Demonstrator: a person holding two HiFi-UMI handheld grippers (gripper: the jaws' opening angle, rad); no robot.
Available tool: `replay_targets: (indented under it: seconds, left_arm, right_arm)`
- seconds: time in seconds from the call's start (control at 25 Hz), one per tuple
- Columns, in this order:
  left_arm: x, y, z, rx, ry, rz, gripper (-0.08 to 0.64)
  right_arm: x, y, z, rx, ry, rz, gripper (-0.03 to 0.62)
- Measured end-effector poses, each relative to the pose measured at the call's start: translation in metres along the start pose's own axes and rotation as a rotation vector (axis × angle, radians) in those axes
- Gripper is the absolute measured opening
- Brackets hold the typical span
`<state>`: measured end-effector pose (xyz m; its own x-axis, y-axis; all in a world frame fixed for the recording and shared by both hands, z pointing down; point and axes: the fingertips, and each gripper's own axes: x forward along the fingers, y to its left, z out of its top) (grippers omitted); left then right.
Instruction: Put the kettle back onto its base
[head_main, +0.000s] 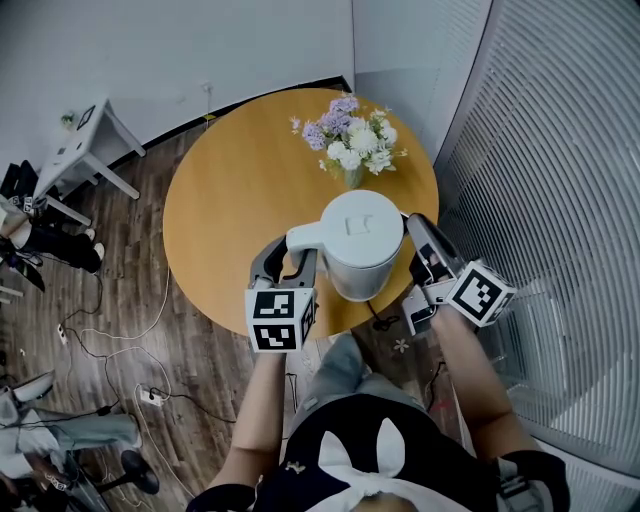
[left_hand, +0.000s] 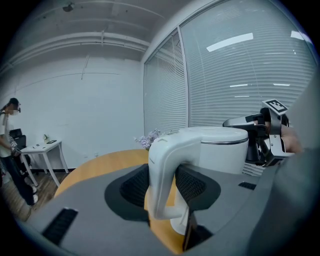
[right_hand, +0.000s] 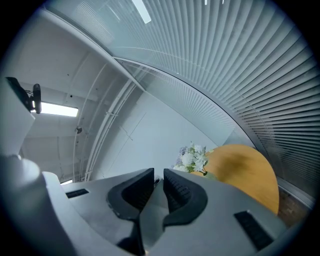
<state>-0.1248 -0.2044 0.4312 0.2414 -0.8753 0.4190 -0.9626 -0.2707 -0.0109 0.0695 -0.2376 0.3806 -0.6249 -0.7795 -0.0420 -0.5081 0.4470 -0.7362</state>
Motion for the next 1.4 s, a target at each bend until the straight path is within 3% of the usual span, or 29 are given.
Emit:
replay_targets:
  seconds: [1.04, 1.2, 1.4]
  left_arm:
    - [0.026, 0.006, -0.018, 0.006, 0.063, -0.014, 0.181]
    - [0.026, 0.006, -0.024, 0.0, 0.077, -0.015, 0.181]
    - [0.03, 0.004, -0.033, -0.002, 0.092, -0.023, 0.181]
  right_arm:
    - [0.018, -0.029, -0.011, 0.036, 0.031, -0.044, 0.058]
    - [0.013, -0.042, -0.019, 0.064, 0.045, -0.119, 0.057]
    - [0.013, -0.049, -0.025, 0.076, 0.051, -0.127, 0.055]
